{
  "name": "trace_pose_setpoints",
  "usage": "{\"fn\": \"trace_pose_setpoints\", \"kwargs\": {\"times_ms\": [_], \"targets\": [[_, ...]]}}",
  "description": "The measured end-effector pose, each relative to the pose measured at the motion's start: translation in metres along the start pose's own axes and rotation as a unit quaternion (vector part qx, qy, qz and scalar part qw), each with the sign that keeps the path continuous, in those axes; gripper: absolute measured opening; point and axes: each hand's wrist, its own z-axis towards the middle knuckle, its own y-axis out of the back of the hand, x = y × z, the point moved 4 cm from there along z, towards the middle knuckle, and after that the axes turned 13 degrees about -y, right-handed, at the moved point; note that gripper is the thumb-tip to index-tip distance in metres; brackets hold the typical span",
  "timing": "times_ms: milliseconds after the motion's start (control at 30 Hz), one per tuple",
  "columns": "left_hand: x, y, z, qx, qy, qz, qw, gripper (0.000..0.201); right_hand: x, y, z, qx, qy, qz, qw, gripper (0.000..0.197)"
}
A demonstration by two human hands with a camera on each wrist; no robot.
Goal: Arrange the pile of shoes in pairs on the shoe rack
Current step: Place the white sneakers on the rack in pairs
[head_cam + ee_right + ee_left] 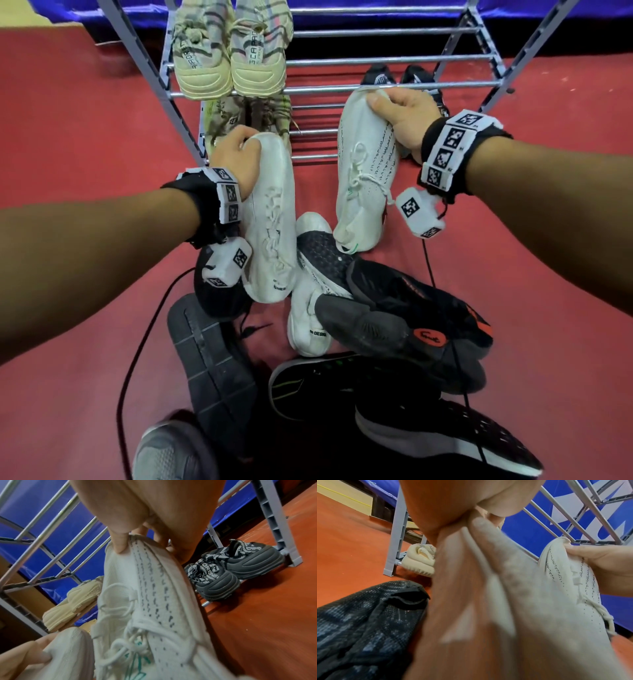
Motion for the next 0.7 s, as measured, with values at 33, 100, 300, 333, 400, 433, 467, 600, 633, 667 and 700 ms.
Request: {"fn": "trace_pose_setpoints", "kwargs": {"times_ms": [33,100,300,333,400,433,467,600,633,667,700], "targets": [[-0.001,0.001,0.001,-0.011,0.002,-0.016,1.000,0.032,0.000,0.000,0.001,-0.001,-0.009,0.012,1.000,0.017],[0.000,0.001,0.003,-0.025,0.015,-0.039,0.999,0.030,0.000,0.002,0.000,0.010,-0.037,0.040,0.998,0.015],[0.001,-0.008,0.005,-0.028,0.039,-0.086,0.995,0.023,-0.008,-0.003,-0.002,0.044,-0.087,0.086,0.992,0.018],[0.001,-0.010,0.004,-0.017,0.037,-0.076,0.996,0.025,-0.009,-0.008,-0.003,0.057,-0.087,0.072,0.992,0.018],[0.003,-0.014,0.001,0.026,0.037,-0.030,0.999,0.033,-0.011,-0.019,-0.008,0.080,-0.083,0.029,0.993,0.021],[0.004,-0.015,-0.001,0.048,0.036,-0.002,0.998,0.037,-0.012,-0.024,-0.011,0.084,-0.087,0.016,0.993,0.022],[0.006,-0.015,-0.002,0.068,0.034,0.024,0.997,0.040,-0.011,-0.029,-0.013,0.088,-0.095,0.006,0.992,0.026],[0.011,-0.008,-0.006,0.122,0.010,0.113,0.986,0.041,-0.017,-0.045,-0.026,0.131,-0.144,-0.057,0.979,0.051],[0.011,-0.007,-0.005,0.140,-0.017,0.155,0.978,0.042,-0.020,-0.047,-0.030,0.139,-0.158,-0.048,0.976,0.052],[0.012,-0.007,-0.005,0.167,-0.050,0.206,0.963,0.042,-0.023,-0.048,-0.033,0.139,-0.159,-0.048,0.976,0.057],[0.015,-0.010,-0.007,0.205,-0.078,0.249,0.943,0.043,-0.024,-0.047,-0.034,0.130,-0.152,-0.060,0.978,0.062]]}}
